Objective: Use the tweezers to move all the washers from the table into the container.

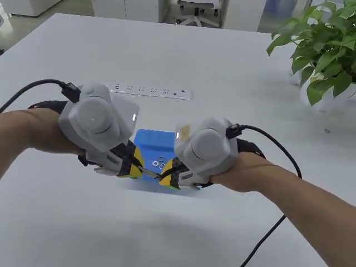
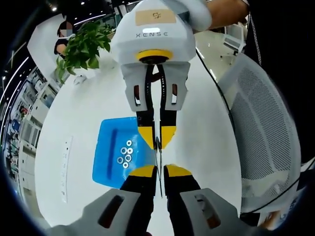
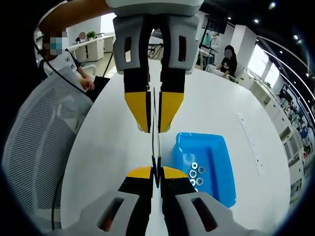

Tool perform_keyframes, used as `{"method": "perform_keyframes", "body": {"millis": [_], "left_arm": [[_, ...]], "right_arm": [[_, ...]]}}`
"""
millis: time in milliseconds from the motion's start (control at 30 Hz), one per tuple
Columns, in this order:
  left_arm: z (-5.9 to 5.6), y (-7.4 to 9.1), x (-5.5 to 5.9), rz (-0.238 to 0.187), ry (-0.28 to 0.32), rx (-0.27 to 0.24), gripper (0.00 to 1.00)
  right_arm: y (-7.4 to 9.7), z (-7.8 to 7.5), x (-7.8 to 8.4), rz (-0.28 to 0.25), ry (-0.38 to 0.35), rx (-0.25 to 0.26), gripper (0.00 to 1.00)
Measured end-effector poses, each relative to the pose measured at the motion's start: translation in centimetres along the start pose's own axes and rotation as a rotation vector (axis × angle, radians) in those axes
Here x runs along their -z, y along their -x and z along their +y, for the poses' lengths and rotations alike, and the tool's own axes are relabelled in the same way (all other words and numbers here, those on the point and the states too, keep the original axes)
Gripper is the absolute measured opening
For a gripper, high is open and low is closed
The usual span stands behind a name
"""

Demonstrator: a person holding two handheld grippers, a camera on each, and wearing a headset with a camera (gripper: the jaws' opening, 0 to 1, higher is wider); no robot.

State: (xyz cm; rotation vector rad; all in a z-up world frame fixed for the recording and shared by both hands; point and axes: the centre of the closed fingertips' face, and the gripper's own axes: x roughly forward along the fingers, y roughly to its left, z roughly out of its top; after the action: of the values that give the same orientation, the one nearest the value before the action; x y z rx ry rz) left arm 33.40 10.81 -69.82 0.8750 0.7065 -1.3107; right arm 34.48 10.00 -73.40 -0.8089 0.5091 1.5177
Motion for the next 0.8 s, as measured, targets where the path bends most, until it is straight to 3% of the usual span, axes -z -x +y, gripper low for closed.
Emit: {"method": "perform_keyframes", "body": {"millis": [400, 800], "left_arm": [[-0.1, -0.4, 0.3, 0.0, 0.023, 0.007, 0.08], [-1.2, -2.1, 1.7, 0.022, 0.026, 0.031, 0.08]], "right_arm": [[0.2, 0.5, 0.3, 0.011, 0.005, -0.001, 0.06], [0.3, 1.5, 0.8, -0.012, -0.006, -0.002, 0.06]]}}
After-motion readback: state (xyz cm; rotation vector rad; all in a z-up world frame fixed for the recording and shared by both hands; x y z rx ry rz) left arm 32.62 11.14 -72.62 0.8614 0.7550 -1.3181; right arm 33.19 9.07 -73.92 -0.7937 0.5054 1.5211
